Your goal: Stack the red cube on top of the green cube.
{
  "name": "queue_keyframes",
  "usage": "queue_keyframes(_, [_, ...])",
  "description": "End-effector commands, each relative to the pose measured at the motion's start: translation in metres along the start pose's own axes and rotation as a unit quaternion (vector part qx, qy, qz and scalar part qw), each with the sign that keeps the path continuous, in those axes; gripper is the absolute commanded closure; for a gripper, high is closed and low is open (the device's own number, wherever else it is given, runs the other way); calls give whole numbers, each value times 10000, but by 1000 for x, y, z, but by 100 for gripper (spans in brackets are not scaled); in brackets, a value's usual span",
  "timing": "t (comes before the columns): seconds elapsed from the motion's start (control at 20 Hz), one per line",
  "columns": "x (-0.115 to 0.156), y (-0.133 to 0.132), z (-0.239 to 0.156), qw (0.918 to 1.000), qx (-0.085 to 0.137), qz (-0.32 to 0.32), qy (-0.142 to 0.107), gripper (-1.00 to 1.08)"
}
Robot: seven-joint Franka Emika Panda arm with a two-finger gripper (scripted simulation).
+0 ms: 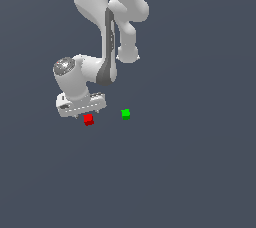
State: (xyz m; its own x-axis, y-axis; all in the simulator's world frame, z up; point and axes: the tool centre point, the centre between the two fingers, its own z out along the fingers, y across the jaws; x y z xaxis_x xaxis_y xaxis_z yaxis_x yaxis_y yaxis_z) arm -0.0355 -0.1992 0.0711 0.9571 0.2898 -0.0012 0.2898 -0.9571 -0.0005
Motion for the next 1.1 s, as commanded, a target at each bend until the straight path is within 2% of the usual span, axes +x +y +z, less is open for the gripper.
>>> queue_keyframes(0.0, [0, 3, 1, 10000, -3, -30, 5, -92])
queue_keyframes(0.3, [0, 3, 6, 10000, -2, -16, 2, -92])
queue_keyframes(0.75, [0, 3, 45, 10000, -2, -28, 6, -92])
queue_keyframes(1.0, [1, 4, 51, 10000, -2, -30, 6, -92])
queue_keyframes(1.05, [1, 4, 51, 10000, -2, -30, 6, 108])
